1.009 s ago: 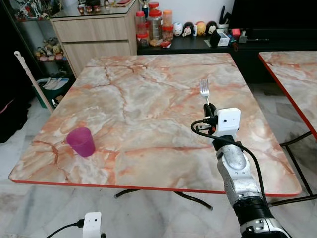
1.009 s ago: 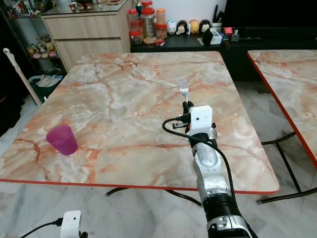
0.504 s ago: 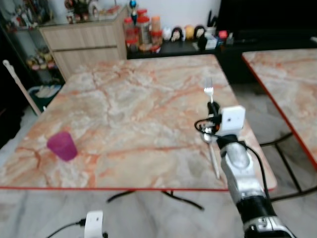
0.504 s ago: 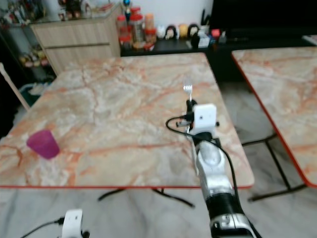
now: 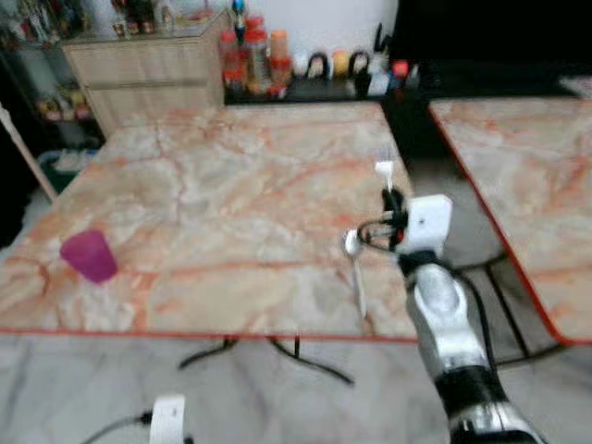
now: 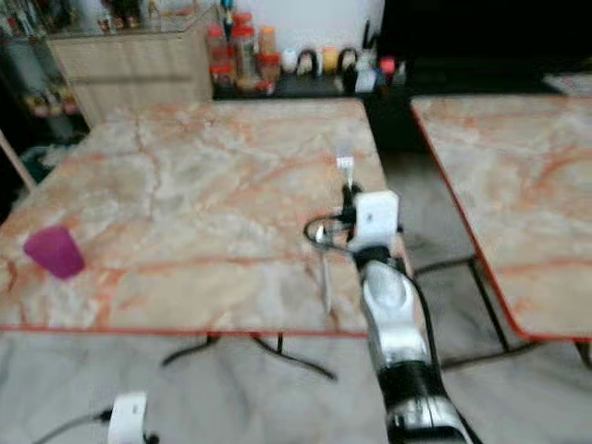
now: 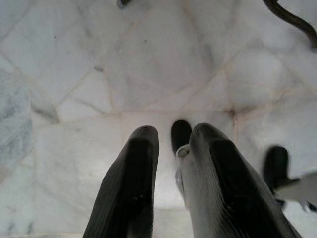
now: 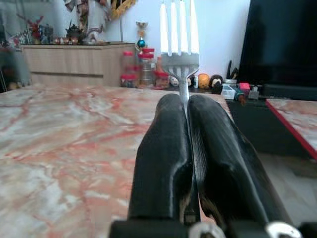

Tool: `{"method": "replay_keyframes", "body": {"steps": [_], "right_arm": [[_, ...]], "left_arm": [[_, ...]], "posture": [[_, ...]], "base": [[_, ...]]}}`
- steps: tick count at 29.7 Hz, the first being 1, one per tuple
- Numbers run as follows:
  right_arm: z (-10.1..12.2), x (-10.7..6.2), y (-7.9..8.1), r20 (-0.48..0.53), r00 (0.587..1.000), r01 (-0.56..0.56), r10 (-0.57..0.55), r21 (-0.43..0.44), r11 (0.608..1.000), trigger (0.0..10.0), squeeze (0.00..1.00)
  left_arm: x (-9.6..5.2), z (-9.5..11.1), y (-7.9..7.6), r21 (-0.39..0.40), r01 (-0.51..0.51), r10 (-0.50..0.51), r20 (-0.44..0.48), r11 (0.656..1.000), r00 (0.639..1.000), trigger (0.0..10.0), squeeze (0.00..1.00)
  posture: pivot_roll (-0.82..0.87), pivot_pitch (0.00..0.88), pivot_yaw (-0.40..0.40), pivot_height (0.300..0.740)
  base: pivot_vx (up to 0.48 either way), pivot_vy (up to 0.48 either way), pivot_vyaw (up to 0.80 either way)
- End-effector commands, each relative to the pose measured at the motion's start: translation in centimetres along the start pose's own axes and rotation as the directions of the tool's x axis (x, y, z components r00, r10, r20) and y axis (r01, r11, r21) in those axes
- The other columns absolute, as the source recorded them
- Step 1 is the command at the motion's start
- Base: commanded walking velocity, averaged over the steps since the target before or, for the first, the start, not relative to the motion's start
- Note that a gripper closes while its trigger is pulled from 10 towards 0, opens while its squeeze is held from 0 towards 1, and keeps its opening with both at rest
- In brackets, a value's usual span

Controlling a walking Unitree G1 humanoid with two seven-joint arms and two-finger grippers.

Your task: Setting the table

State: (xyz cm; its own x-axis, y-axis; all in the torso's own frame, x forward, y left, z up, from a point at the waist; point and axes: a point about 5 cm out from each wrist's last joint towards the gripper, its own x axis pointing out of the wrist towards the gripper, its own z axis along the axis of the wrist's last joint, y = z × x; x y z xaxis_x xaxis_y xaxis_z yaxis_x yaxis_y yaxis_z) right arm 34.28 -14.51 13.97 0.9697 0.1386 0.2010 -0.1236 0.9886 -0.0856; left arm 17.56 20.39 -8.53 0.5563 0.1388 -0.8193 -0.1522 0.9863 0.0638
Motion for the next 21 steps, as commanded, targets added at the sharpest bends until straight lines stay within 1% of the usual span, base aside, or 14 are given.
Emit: {"method": "replay_keyframes", "body": {"steps": [1,12,21], "right_arm": [[0.23,0.00,-0.74,0.003,1.000,0.023,-0.023,-0.018,1.000,10.0,0.00],[0.17,0.08,-0.83,-0.007,0.999,0.033,-0.033,-0.028,0.999,10.0,0.00],[0.23,0.05,-1.50,-0.011,0.998,0.067,-0.067,-0.036,0.997,10.0,0.00]], "left_arm": [[0.03,0.01,-0.47,-0.009,0.008,-0.008,-0.004,1.000,1.000,10.0,0.00],[0.03,0.04,-0.58,-0.004,0.012,-0.012,-0.003,1.000,1.000,10.0,0.00],[0.01,-0.04,-0.49,-0.002,0.014,-0.014,-0.003,1.000,1.000,10.0,0.00]], "posture": [[-0.21,0.000,0.054,0.740],[-0.20,0.000,0.053,0.740],[-0.20,0.000,0.053,0.740]], "base": [[0.000,-0.480,0.00],[0.000,-0.476,0.00],[0.000,-0.472,0.00]]}}
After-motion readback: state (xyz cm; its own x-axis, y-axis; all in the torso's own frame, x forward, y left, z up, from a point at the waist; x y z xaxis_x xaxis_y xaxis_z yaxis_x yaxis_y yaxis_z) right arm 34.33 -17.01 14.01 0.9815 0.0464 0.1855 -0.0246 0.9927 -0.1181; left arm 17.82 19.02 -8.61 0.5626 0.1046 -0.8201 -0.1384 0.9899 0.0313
